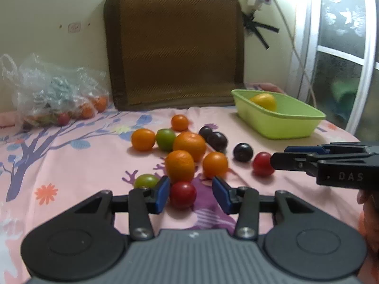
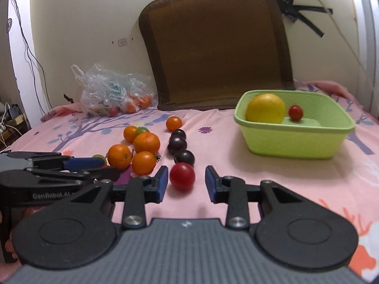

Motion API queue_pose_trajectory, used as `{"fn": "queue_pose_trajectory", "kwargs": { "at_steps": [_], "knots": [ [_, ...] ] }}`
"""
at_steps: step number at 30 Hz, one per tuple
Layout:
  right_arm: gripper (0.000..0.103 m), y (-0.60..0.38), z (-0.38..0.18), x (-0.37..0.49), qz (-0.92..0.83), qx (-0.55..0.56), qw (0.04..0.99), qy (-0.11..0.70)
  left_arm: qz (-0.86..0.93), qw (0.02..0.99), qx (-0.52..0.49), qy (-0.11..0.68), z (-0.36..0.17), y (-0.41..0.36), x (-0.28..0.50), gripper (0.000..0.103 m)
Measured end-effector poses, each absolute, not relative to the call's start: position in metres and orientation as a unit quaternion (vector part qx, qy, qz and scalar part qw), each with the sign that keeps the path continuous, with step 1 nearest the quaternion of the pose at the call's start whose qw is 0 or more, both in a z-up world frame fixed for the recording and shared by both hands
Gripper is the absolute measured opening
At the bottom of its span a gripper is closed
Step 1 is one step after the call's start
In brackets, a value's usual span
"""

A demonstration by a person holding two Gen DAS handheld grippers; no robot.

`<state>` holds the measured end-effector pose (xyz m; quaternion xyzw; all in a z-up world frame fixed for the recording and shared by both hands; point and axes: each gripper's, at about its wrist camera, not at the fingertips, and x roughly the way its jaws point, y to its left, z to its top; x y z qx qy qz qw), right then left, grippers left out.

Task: Organize fruits
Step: 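Grasp a red tomato with each gripper from the fruit pile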

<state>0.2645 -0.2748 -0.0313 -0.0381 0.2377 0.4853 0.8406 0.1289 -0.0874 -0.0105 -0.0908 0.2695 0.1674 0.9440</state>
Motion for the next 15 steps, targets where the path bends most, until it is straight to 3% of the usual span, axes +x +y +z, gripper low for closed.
{"fn": "queue_pose_trajectory", "kwargs": {
  "at_steps": [5, 7, 9, 15],
  "knots": [
    [0.038, -0.257, -0.039, 0.276, 0.486, -0.045, 0.834, 0.257, 0.183, 0.940, -0.080, 0.276, -0.012, -0.089, 0.132, 0.025],
    [0.037, -0.254, -0.042, 0.276, 0.497, -0.046, 0.826, 0.262, 0.188, 0.940, -0.082, 0.271, -0.013, -0.090, 0.129, 0.024],
    [0.027, -0.252, -0.041, 0.271, 0.506, -0.051, 0.822, 0.255, 0.188, 0.941, -0.090, 0.267, -0.012, -0.089, 0.123, 0.024],
    [0.027, -0.273, -0.036, 0.259, 0.515, -0.039, 0.829, 0.214, 0.153, 0.951, -0.139, 0.232, -0.004, -0.094, 0.107, 0.024]
  ]
}}
